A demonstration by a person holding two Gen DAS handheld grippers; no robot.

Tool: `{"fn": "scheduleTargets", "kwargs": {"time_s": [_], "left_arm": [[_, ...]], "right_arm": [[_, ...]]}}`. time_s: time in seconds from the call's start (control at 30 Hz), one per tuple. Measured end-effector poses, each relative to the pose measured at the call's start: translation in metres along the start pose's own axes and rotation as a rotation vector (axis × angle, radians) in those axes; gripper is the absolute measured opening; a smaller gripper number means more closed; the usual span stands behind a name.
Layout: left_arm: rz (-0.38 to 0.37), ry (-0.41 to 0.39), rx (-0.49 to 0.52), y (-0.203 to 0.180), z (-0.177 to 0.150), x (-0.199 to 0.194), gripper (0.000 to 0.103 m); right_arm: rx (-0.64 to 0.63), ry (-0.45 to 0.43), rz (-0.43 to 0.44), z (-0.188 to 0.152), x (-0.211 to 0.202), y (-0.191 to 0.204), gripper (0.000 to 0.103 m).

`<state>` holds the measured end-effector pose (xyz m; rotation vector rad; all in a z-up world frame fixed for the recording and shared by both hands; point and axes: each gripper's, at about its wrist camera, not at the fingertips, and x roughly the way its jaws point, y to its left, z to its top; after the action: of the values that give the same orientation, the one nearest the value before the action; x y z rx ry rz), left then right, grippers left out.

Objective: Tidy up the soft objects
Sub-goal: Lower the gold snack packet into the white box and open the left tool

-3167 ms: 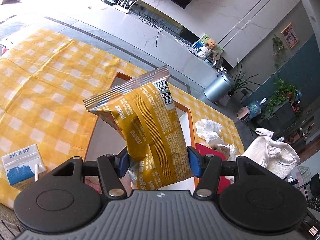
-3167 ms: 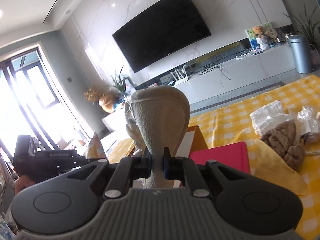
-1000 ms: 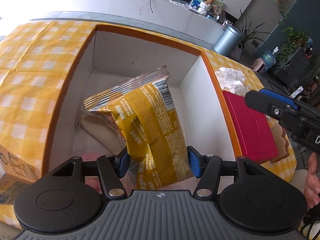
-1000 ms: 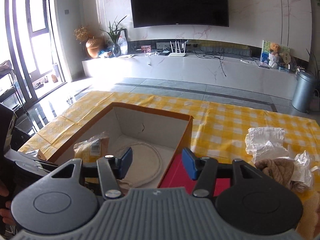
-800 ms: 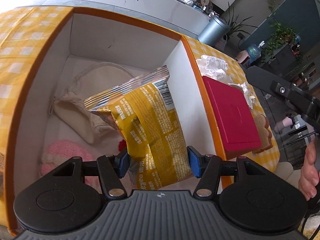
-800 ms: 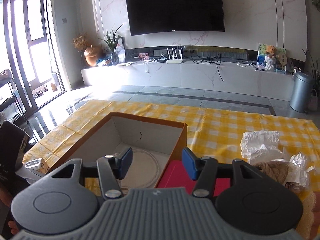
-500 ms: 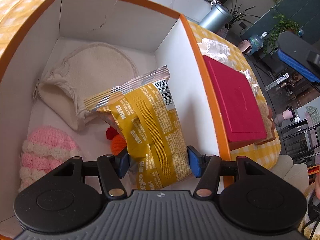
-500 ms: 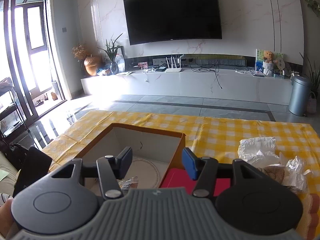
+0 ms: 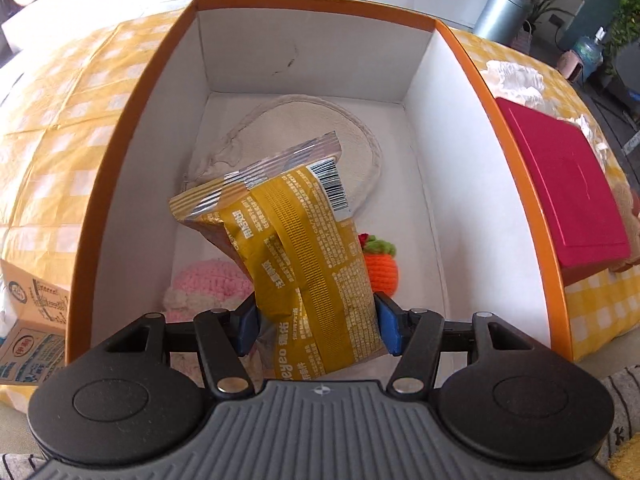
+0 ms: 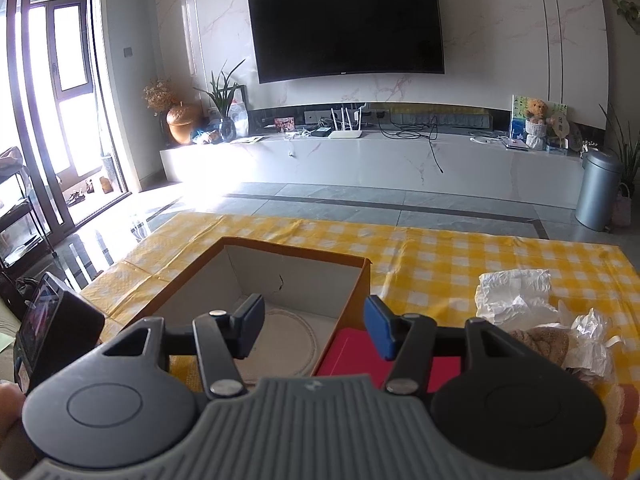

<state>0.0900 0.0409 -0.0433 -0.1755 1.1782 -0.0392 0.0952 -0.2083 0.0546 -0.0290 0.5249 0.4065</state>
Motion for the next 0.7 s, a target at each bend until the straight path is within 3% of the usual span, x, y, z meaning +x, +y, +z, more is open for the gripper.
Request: {"fn": "scheduleTargets", "kwargs": {"time_s": [0.17, 0.27, 0.33, 0.47, 0.53, 0.7], "left_arm": [[-0.262, -0.087, -0.107, 0.014, 0.006, -0.022, 0.067], [-0.379, -0.053, -0.099, 0.01, 0.011, -0.019, 0.067], [-0.37, -0.002, -0.079, 0.005, 0.01, -0.011, 0.067], [-0.181, 0.044, -0.032, -0.003, 0.004, 0.007, 0.067], [-0.125, 0.049, -0.013, -0.007, 0.002, 0.011, 0.067], [-0.151, 0.038, 0.034, -0.015, 0.0, 0.005, 0.07]], "right_arm": [[0.012, -0.012, 0.006, 0.001, -0.003, -0.002, 0.056], [0.013, -0.015, 0.009, 0.001, -0.004, -0.002, 0.056], [0.013, -0.015, 0.011, 0.0, -0.005, -0.002, 0.056], [0.015, -0.012, 0.012, 0.0, -0.005, -0.004, 0.056], [0.016, -0.008, 0.011, -0.001, -0.004, -0.004, 0.056], [0.002, 0.006, 0.011, -0.001, 0.0, 0.0, 0.057]]}}
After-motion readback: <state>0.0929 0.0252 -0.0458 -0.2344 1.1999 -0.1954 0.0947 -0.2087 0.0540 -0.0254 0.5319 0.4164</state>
